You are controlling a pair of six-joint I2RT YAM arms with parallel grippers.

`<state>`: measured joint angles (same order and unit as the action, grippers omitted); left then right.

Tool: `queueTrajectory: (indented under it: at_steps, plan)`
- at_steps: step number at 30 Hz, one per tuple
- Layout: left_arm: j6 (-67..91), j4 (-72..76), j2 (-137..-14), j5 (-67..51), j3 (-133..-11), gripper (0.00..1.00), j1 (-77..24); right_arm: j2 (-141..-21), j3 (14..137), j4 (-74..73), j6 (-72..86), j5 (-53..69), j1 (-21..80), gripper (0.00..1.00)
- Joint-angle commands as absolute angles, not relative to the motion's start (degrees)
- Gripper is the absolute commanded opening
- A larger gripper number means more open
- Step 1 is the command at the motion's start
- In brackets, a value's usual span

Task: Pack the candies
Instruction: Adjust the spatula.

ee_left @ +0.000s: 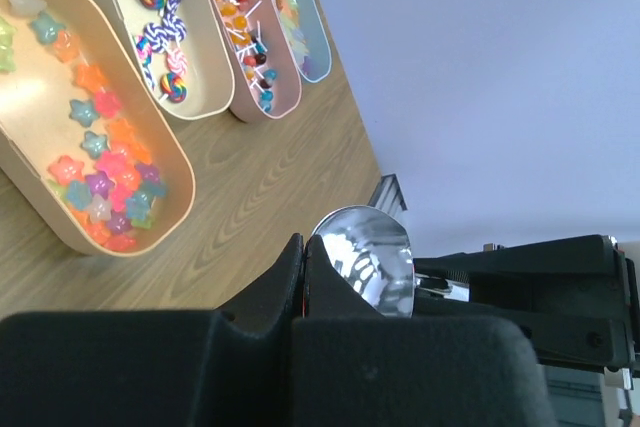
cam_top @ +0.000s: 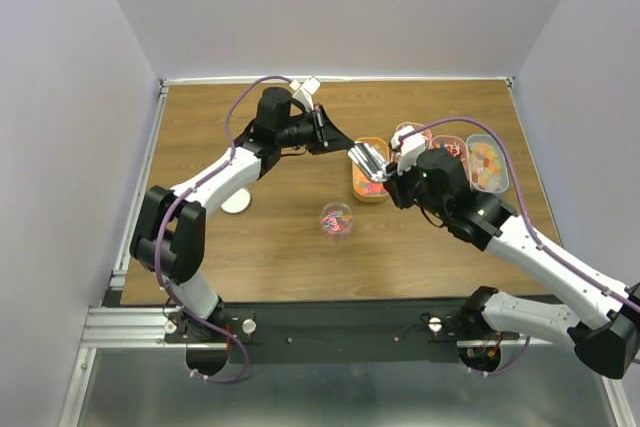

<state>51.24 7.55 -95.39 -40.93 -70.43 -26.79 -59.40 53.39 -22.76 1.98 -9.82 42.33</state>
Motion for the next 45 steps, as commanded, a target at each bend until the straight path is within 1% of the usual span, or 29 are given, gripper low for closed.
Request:
queueTrajectory:
  at_steps: [1,7,15,22,26,30,33,34,35,40,41,42,43,45]
  plan:
    - [56.4,10.7,-95.9,-47.6,-68.6,0.00,-26.8,-57.5,52.7,-17.1,3.1,-11.1,42.5,0.32]
    - [57.9,10.8,-97.2,-49.0,-68.5,0.00,-26.7,-57.6,53.1,-17.1,3.0,-10.7,42.5,0.32]
    - [63.1,15.6,-98.2,-50.9,-66.2,0.00,-26.3,-56.1,52.2,-17.1,3.3,-10.9,42.5,0.32]
    - [63.1,15.8,-98.7,-51.2,-66.7,0.00,-26.0,-56.1,52.0,-17.1,3.1,-11.8,42.5,0.33]
    - [63.0,15.7,-99.2,-51.3,-66.7,0.00,-25.8,-56.5,51.9,-17.2,3.1,-11.8,42.5,0.31]
    - [62.9,15.8,-99.2,-51.5,-66.5,0.00,-25.2,-56.0,51.3,-17.2,3.2,-12.3,42.5,0.24]
    - [63.1,15.7,-99.4,-51.9,-66.4,0.00,-24.7,-55.4,50.9,-17.3,3.2,-13.1,42.5,0.11]
    - [63.2,15.9,-99.5,-51.9,-66.4,0.00,-24.6,-55.3,50.8,-17.3,3.0,-13.2,42.5,0.05]
    - [63.3,16.1,-99.5,-52.1,-66.4,0.00,-24.6,-55.2,50.6,-17.3,3.1,-13.2,42.5,0.01]
    - [63.3,16.6,-99.8,-52.5,-66.8,0.00,-24.5,-55.5,51.1,-17.6,3.1,-12.7,42.5,0.01]
    - [63.2,16.7,-100.0,-52.5,-66.9,0.01,-24.5,-55.5,51.3,-17.9,3.1,-12.7,42.5,0.01]
    - [63.0,16.7,-99.8,-52.3,-66.9,0.08,-24.4,-55.6,52.0,-18.3,3.1,-12.9,42.5,0.01]
    - [62.8,16.6,-99.8,-51.9,-66.9,0.24,-24.2,-55.8,52.6,-18.6,3.3,-13.1,42.5,0.01]
    - [61.4,16.0,-99.1,-50.2,-67.1,0.41,-23.6,-56.8,53.6,-20.6,3.5,-13.5,42.5,0.01]
